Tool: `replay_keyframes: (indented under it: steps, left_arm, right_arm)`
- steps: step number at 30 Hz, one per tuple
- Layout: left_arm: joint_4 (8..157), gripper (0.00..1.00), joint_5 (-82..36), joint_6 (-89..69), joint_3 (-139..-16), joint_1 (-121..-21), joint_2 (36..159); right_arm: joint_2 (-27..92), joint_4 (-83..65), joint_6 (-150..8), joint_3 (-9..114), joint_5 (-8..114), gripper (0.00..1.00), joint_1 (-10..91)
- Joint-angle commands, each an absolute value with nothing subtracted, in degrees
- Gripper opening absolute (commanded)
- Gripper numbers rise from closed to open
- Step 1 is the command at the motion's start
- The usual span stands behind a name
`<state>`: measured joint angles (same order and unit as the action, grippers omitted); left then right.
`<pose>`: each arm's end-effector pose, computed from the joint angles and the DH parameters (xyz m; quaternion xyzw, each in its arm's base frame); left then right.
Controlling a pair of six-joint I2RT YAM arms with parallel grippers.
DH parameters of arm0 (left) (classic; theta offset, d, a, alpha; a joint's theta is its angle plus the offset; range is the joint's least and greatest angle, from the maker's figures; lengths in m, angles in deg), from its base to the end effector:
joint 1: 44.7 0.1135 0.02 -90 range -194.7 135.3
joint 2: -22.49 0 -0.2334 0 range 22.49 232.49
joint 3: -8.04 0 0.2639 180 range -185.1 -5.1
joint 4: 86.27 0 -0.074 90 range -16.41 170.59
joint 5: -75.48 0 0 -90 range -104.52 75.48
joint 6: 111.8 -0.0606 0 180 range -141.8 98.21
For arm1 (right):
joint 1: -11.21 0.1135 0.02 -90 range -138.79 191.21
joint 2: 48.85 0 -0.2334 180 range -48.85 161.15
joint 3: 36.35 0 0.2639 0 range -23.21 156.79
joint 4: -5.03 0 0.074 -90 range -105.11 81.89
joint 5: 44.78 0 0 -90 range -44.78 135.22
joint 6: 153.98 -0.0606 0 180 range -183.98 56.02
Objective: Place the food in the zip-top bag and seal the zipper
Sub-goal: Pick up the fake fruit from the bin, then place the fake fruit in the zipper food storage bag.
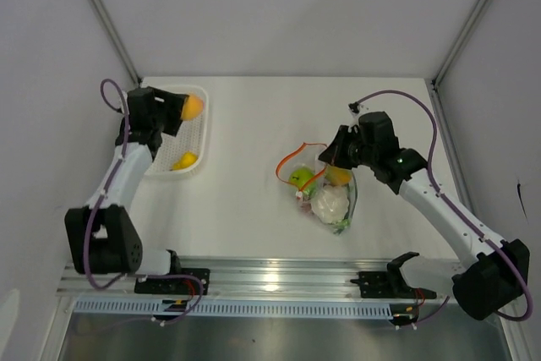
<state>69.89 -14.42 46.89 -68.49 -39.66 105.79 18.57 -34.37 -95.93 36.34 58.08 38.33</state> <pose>0.3692 0.0327 0.2457 -0.5215 0.6947 -0.2606 0.4213 0.2638 0.1503 0.2786 -0.0154 0.8794 0.3156 0.3563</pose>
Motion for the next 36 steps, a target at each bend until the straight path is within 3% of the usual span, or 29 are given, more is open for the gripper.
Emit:
replay_keyframes:
  steps: [1, 10, 21, 36]
  left_arm:
    - [71.97, 0.00, -21.36, 42.73, -61.71, -44.51, 96.42]
    - [78.48, 0.01, -49.47, 32.37, -56.51, -59.27, 86.12]
    - [74.17, 0.01, -42.03, 24.53, -56.51, -76.94, 86.64]
    - [70.58, 0.05, -44.92, 22.33, -68.55, -83.54, 105.61]
  right_arm:
    - [17.34, -31.58, -97.64, 35.85, 58.48, 0.00, 38.28]
    - [16.11, -33.77, -98.35, 36.81, 58.14, 0.00, 40.04]
    - [13.47, -38.16, -98.79, 40.94, 56.82, 0.00, 41.89]
    - [12.85, -40.98, -97.74, 44.46, 59.72, 0.00, 42.68]
